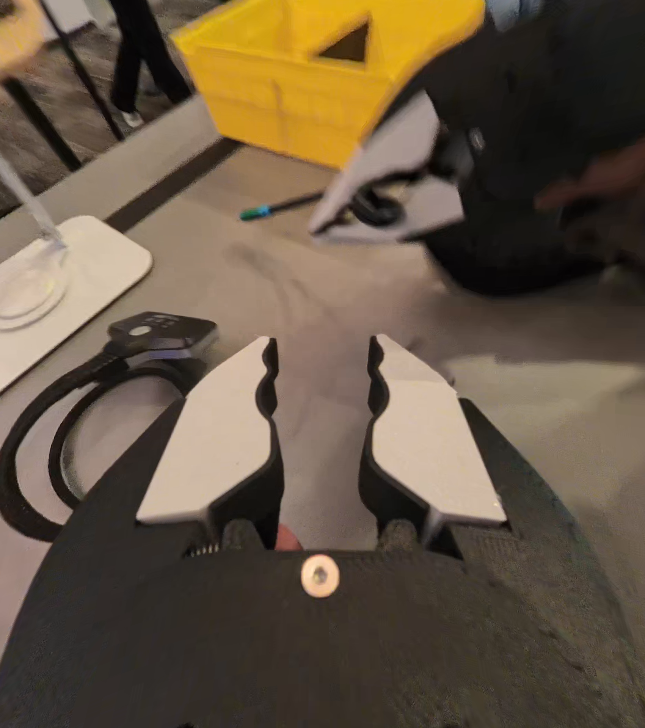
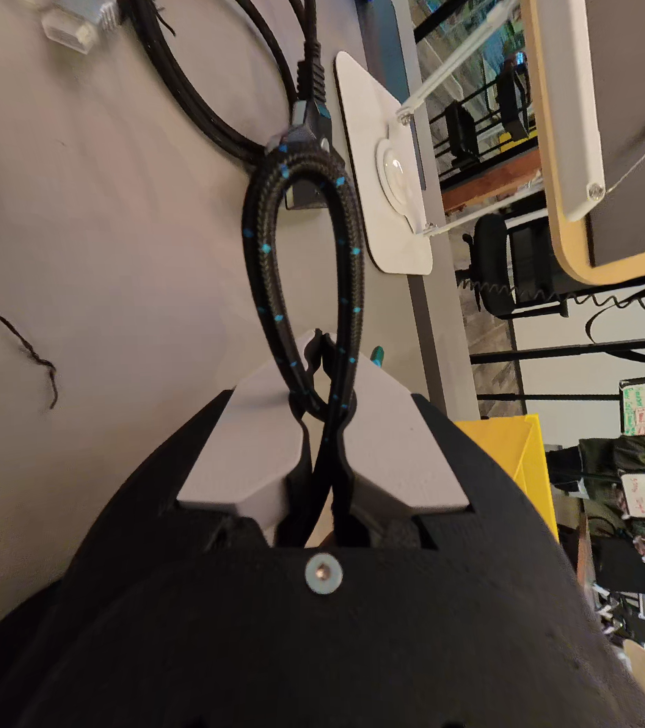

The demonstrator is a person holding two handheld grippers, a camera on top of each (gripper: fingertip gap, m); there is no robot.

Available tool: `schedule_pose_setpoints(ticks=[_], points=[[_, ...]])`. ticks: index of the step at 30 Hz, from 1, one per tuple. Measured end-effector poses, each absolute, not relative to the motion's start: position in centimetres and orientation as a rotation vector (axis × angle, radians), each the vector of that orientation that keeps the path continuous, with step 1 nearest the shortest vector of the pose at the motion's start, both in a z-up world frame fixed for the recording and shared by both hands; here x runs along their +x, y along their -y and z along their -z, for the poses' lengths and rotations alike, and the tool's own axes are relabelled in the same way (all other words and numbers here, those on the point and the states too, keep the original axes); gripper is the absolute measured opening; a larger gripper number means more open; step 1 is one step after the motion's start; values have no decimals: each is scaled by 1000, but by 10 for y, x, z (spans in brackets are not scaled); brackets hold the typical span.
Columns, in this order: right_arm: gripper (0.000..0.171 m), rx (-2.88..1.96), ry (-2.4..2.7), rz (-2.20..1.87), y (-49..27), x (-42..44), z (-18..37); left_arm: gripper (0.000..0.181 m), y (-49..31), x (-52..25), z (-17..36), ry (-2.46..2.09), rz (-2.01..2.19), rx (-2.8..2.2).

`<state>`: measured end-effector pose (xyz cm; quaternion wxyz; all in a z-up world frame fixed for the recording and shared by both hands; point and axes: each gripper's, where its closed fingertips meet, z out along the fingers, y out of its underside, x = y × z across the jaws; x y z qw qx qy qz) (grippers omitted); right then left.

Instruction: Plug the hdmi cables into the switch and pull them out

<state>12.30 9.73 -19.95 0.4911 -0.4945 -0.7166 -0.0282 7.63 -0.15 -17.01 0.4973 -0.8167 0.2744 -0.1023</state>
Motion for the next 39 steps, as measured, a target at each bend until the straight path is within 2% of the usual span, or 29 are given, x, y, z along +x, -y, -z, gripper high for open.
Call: schedule_pose_setpoints(ticks=[2, 5, 6, 12, 17, 22, 26, 29, 39], points=[[0, -1208, 1720, 68, -101, 125, 199, 42, 15, 92, 195, -777, 241, -2079], [0, -1219, 1706, 67, -103, 128, 200, 59, 34, 118, 220, -728, 405, -2218], [0, -1221, 1701, 65, -104, 129, 200, 59, 37, 121, 225, -708, 402, -2226], [0, -1216, 1695, 39, -102, 129, 198, 48, 30, 132, 249, -759, 323, -2239], [0, -1216, 1683, 8, -101, 131, 194, 45, 25, 128, 260, -1250, 140, -2154], [0, -1225, 1671, -20, -102, 132, 192, 37, 20, 135, 243, -1509, 259, -2054], [0, -1228, 1667, -28, -102, 133, 191, 36, 20, 132, 265, -1770, 210, -2020], [0, -1230, 1665, -39, -102, 133, 191, 39, 21, 139, 264, -1806, 308, -1977], [0, -1233, 1659, -51, -103, 134, 190, 15, 20, 150, 267, -1822, 380, -1951]])
